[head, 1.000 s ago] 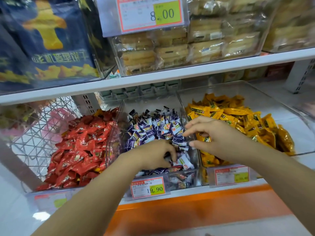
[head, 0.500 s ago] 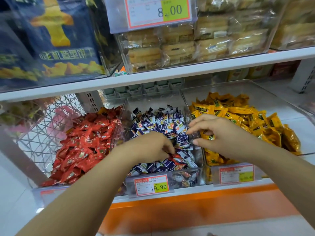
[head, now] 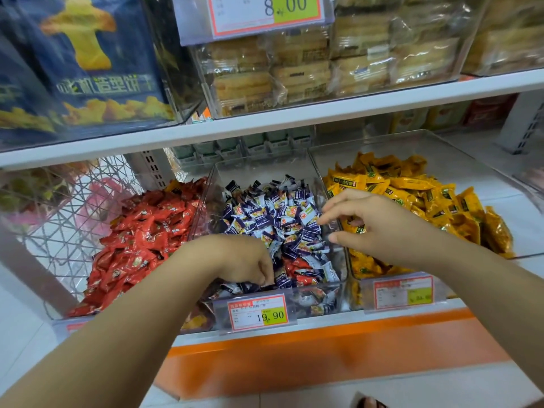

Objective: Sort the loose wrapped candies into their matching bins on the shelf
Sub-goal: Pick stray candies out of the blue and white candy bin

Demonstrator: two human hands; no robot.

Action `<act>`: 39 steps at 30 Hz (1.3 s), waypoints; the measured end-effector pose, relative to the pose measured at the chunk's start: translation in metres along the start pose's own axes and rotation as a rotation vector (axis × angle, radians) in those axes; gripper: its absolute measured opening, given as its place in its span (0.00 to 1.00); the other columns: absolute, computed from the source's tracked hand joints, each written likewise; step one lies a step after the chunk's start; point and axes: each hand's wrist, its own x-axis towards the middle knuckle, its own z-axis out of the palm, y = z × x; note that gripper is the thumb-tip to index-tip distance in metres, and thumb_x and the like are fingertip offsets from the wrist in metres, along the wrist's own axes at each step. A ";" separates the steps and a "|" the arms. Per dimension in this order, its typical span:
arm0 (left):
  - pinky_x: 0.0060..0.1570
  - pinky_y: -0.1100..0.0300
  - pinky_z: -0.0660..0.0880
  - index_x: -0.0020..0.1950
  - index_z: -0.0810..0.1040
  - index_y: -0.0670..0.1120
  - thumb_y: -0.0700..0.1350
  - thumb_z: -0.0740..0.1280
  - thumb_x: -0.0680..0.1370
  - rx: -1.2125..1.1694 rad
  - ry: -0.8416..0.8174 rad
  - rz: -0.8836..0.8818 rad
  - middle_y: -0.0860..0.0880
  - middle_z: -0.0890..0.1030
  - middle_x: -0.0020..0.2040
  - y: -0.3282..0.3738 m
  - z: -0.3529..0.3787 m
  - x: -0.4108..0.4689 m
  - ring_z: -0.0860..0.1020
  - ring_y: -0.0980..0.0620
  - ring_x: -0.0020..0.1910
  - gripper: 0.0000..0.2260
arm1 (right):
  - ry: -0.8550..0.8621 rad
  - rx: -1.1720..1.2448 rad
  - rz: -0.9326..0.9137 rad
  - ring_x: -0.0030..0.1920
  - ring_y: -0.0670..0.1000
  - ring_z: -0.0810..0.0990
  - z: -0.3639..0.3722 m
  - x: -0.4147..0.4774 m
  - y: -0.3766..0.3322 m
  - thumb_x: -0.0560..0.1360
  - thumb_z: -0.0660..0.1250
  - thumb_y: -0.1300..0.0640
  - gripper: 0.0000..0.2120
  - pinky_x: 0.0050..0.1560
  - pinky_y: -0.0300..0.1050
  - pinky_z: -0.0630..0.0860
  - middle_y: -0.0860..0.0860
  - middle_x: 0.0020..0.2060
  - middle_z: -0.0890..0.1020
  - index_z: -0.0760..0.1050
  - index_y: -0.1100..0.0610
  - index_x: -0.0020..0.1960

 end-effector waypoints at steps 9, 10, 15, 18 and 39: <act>0.49 0.62 0.70 0.63 0.76 0.47 0.45 0.68 0.77 -0.045 0.305 0.032 0.49 0.77 0.60 0.008 0.021 0.037 0.76 0.50 0.54 0.14 | 0.004 0.017 0.007 0.57 0.41 0.72 0.000 0.000 -0.002 0.74 0.69 0.54 0.11 0.59 0.37 0.70 0.40 0.56 0.73 0.77 0.43 0.55; 0.49 0.60 0.71 0.61 0.78 0.47 0.45 0.68 0.77 -0.024 0.318 0.030 0.49 0.76 0.58 0.006 0.023 0.038 0.76 0.49 0.53 0.12 | 0.005 0.019 0.008 0.57 0.41 0.72 0.000 0.000 -0.002 0.74 0.69 0.54 0.11 0.59 0.37 0.69 0.40 0.56 0.73 0.77 0.43 0.55; 0.55 0.49 0.74 0.50 0.83 0.47 0.44 0.67 0.77 0.077 0.188 0.076 0.53 0.71 0.49 -0.002 0.023 0.031 0.75 0.49 0.52 0.06 | 0.006 0.026 0.005 0.57 0.40 0.72 0.000 0.000 -0.001 0.74 0.69 0.55 0.12 0.59 0.36 0.69 0.40 0.56 0.73 0.78 0.44 0.55; 0.47 0.43 0.75 0.31 0.73 0.44 0.40 0.62 0.77 0.127 0.123 0.071 0.51 0.68 0.36 -0.004 0.021 0.025 0.73 0.45 0.40 0.14 | 0.009 0.020 0.002 0.57 0.41 0.72 0.000 0.000 0.000 0.74 0.69 0.55 0.12 0.59 0.37 0.69 0.41 0.56 0.73 0.78 0.44 0.55; 0.51 0.59 0.69 0.70 0.66 0.49 0.43 0.71 0.74 -0.113 0.221 0.057 0.46 0.68 0.64 0.008 0.024 0.050 0.71 0.48 0.57 0.26 | 0.020 0.000 0.013 0.56 0.40 0.71 0.002 0.000 -0.004 0.74 0.69 0.55 0.12 0.59 0.37 0.69 0.40 0.54 0.72 0.78 0.44 0.56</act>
